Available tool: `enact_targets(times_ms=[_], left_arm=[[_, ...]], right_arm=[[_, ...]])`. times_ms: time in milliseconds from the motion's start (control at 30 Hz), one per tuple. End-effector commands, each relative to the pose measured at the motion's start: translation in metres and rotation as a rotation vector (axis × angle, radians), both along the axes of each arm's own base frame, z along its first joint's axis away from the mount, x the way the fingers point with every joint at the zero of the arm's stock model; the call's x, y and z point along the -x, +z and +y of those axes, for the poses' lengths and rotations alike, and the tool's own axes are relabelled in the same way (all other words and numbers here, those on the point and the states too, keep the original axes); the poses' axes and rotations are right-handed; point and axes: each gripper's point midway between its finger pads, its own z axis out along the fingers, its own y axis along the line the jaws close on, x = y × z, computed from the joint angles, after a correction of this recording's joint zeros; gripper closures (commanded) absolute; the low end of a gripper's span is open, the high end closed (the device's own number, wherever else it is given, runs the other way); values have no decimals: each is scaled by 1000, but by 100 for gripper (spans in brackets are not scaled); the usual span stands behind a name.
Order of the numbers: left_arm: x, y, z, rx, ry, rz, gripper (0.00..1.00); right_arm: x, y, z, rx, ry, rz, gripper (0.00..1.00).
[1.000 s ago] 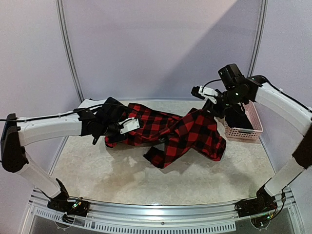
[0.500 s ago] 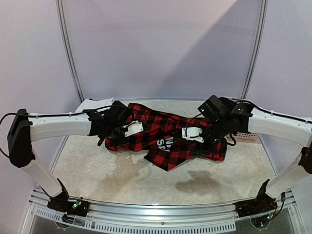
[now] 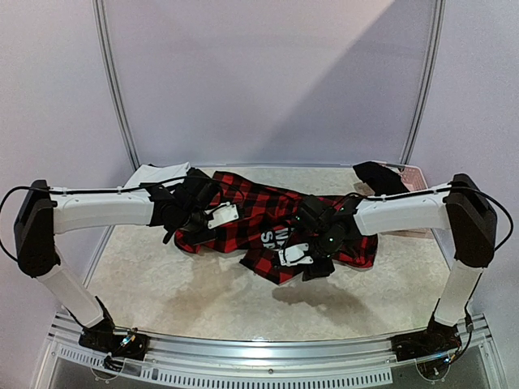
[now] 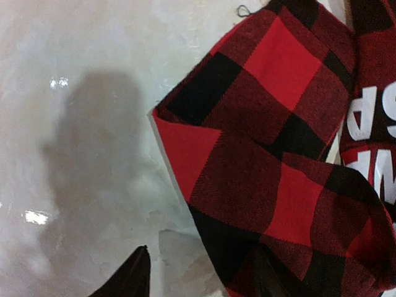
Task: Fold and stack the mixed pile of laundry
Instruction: Adjust the flattened shirt at the center of the board.
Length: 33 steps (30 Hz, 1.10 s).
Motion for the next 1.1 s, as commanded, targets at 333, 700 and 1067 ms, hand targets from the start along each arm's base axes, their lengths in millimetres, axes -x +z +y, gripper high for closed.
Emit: enact_targets(times_ms=[333,700,1067], left_arm=[[11,-16,0,10,-16,68,100],[33,-18,3,7,-65,93,100],[33,-20,5,1,-65,89,100]], right_arm=[[62,141,18,-224,132,106,100],[47,190,1,-270,37,-39,57],[8,80,4,-110,31,-111,47]])
